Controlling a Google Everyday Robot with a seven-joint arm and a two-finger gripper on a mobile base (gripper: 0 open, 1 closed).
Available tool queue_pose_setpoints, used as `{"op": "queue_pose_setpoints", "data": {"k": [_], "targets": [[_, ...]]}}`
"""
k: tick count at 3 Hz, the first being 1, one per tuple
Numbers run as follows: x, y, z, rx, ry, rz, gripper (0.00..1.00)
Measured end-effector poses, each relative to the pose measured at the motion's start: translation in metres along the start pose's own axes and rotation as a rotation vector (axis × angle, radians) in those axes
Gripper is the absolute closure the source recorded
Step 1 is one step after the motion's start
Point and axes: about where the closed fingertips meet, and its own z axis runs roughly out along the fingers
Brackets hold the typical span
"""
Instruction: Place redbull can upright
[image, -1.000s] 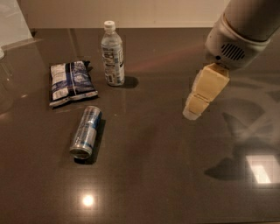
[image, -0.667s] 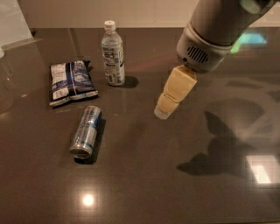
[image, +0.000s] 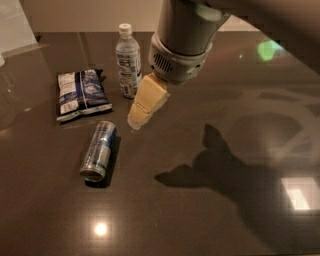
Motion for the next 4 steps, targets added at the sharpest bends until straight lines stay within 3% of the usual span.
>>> {"op": "queue_pose_setpoints", "data": {"k": [2,3,4], "targets": [[-0.027,0.022,0.018,0.041,0.023,0.226,0.00],[-0.027,0.022,0.016,0.043,0.018,0.263,0.00],[-0.027,0.022,0.015,0.045,0.019,0.261,0.00]]}}
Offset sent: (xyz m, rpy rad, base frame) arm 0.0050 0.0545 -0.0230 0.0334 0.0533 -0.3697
